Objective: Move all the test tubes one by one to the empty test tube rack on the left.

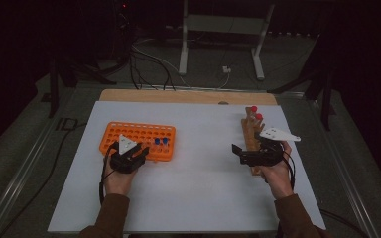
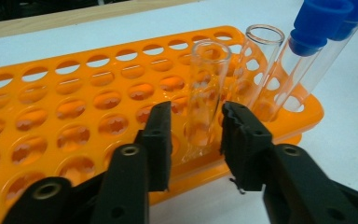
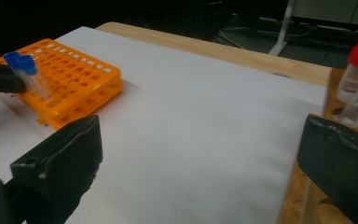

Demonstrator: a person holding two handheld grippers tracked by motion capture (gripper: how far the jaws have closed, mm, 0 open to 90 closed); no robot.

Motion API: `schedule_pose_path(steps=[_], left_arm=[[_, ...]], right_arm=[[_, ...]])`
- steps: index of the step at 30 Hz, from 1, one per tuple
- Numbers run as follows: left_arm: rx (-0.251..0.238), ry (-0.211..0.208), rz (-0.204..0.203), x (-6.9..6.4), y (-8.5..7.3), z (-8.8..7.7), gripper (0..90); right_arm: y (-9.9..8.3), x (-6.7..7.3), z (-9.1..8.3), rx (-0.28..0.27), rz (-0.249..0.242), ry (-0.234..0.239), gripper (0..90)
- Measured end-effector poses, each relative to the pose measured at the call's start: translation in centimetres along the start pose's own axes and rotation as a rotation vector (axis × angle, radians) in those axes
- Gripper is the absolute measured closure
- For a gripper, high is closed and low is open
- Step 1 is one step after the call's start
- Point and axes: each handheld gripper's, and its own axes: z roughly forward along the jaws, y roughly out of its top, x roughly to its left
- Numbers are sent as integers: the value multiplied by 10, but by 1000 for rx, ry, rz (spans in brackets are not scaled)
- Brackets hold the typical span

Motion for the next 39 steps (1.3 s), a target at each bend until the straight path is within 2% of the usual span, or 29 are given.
schedule_pose_path(steps=[4, 7, 12, 16, 19, 22, 23, 26, 28, 33, 39], left_arm=[[-39, -20, -41, 4, 1, -9, 532], [-61, -78, -58, 4, 1, -16, 477], [-96, -117, -53, -3, 2, -27, 306], [-124, -127, -57, -8, 4, -36, 190], [-140, -128, -60, -9, 4, -37, 154], [-141, -116, -54, -11, 5, -38, 23], [-139, -115, -51, -12, 5, -38, 7], [-142, -118, -46, -13, 5, -40, 2], [-146, -120, -48, -14, 5, -40, 2], [-141, -122, -53, -15, 5, -40, 2], [-130, -123, -54, -14, 4, -39, 2]], right_arm=[[2, -6, -2, 5, -3, -18, 5], [4, -11, -2, 10, -11, -36, 5], [10, -24, -1, 19, -7, -71, 6], [14, -35, 2, 26, -3, -108, 6], [16, -43, 6, 34, 7, -121, 6], [20, -50, 8, 28, 13, -140, 6], [22, -52, 9, 20, 13, -151, 6], [26, -60, 14, 13, 25, -168, 51], [27, -66, 18, 24, 37, -168, 95], [27, -78, 30, 43, 64, -202, 185], [19, -88, 45, 77, 72, -213, 426]])
